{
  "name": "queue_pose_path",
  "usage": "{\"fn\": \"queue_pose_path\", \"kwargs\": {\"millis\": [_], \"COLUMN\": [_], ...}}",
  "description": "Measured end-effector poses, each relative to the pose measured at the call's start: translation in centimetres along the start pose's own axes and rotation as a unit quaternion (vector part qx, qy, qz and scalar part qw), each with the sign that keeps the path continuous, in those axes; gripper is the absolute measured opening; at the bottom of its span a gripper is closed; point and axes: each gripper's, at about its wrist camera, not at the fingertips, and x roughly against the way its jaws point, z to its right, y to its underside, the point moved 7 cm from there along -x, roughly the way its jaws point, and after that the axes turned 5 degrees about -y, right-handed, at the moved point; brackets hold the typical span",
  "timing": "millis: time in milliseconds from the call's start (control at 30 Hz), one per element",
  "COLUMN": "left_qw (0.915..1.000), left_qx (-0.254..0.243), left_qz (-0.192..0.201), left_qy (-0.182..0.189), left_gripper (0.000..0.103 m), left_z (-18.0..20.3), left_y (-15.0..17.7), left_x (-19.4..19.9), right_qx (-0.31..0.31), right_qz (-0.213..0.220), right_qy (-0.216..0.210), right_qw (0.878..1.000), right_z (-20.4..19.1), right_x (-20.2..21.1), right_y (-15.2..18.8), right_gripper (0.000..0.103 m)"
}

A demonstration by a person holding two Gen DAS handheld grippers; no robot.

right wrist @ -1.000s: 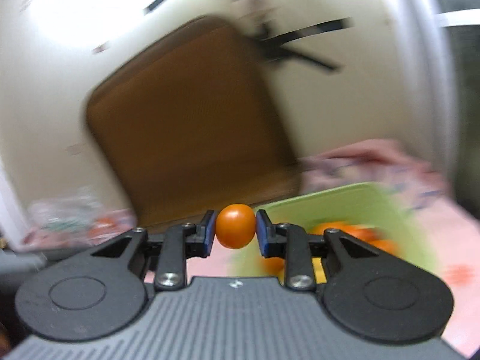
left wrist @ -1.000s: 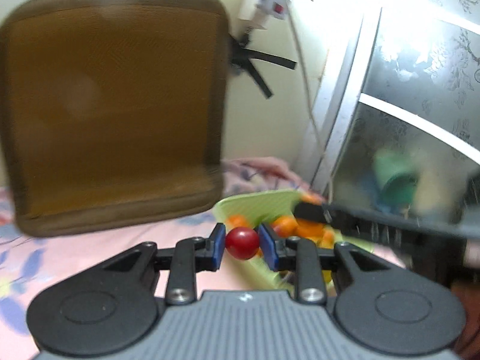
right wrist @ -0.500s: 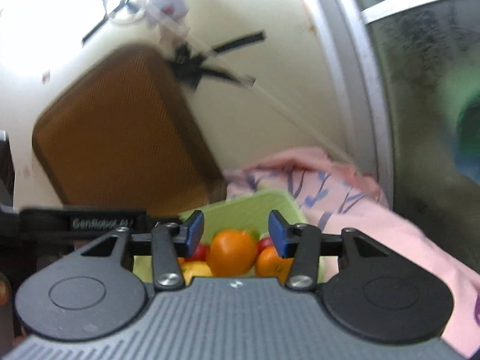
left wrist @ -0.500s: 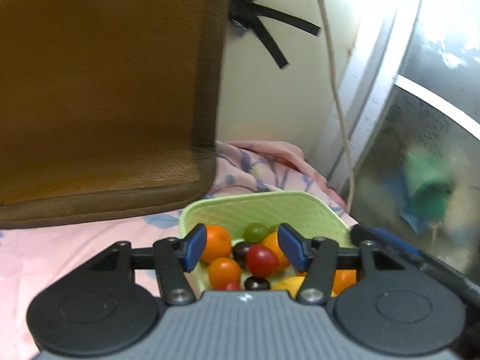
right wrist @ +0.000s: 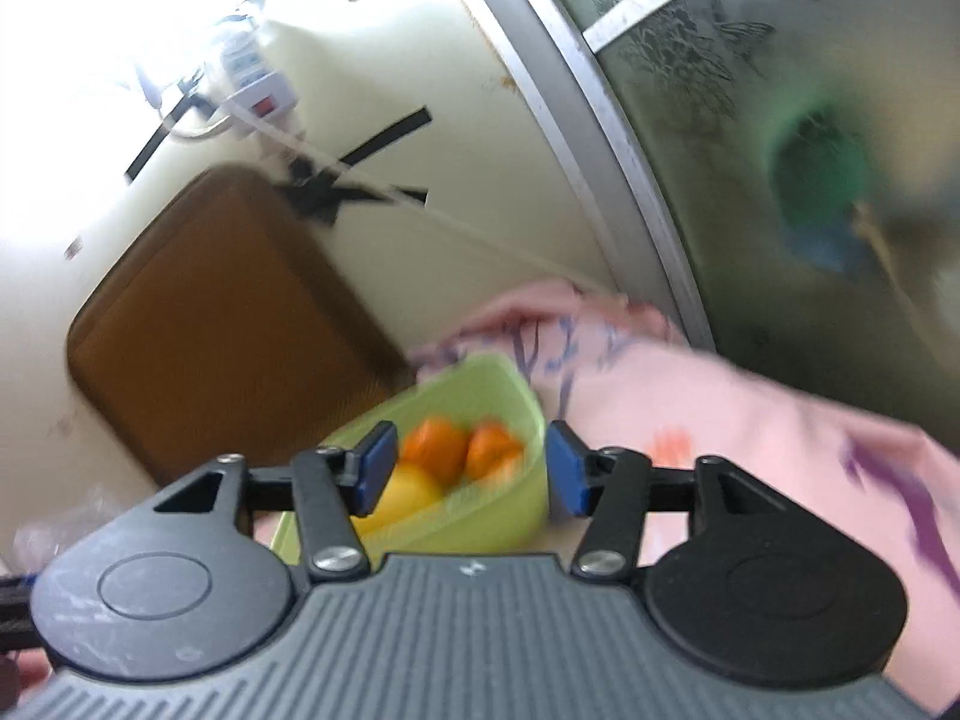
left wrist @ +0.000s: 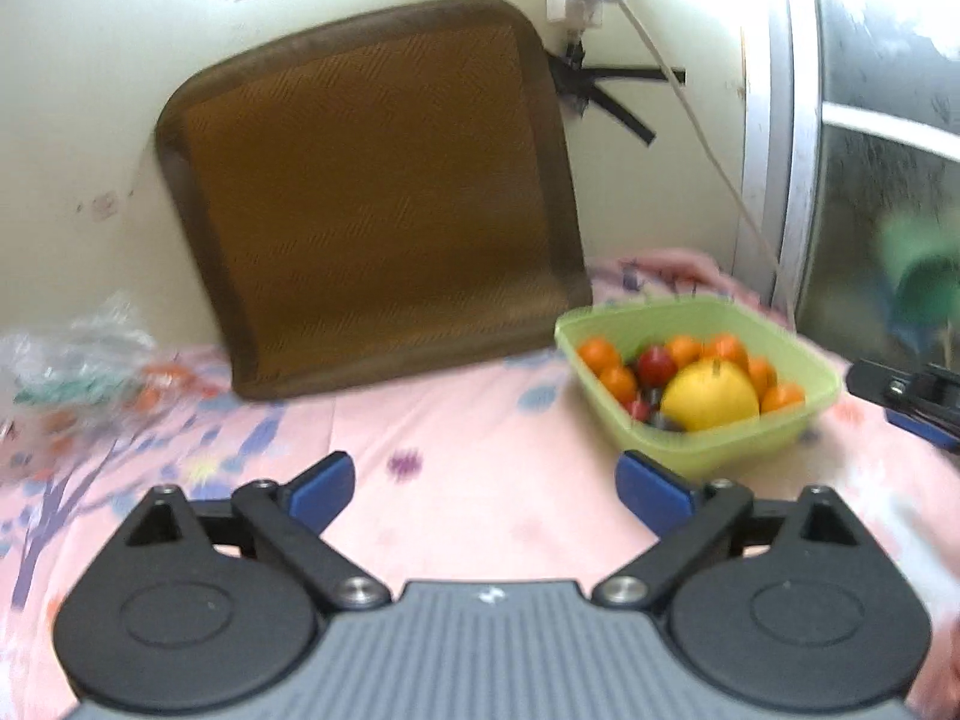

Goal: Organize fruits
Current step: 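Withdraw both open tools from the basket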

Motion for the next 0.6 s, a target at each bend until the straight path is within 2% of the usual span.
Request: {"fn": "queue_pose_path", "kwargs": {"millis": [67, 133, 333, 433, 600], "left_qw": [1.0, 1.0, 1.0, 0.9999, 0.9999], "left_qx": [0.0, -0.001, 0.002, 0.0, -0.007], "left_qz": [-0.006, -0.006, -0.003, -0.005, -0.006], "left_qy": [0.0, -0.002, 0.008, 0.011, -0.01], "left_gripper": [0.103, 0.103, 0.103, 0.103, 0.103], "left_z": [-0.3, -0.5, -1.4, -1.8, -2.6], "left_y": [1.3, 2.3, 4.7, 5.9, 7.5], "left_x": [0.9, 1.9, 4.4, 5.2, 5.9], "right_qx": [-0.005, 0.002, 0.021, 0.016, 0.012], "right_qz": [-0.009, -0.022, -0.055, -0.065, -0.08], "right_qy": [-0.005, -0.007, -0.011, -0.013, -0.013], "right_qw": [1.0, 1.0, 0.998, 0.998, 0.997], "right_z": [-0.7, -1.7, -4.3, -4.9, -5.9], "right_x": [2.3, 4.2, 7.6, 8.5, 9.4], "right_y": [1.9, 3.7, 7.6, 8.7, 10.2], "right_gripper": [0.069, 0.076, 0.089, 0.094, 0.097]}}
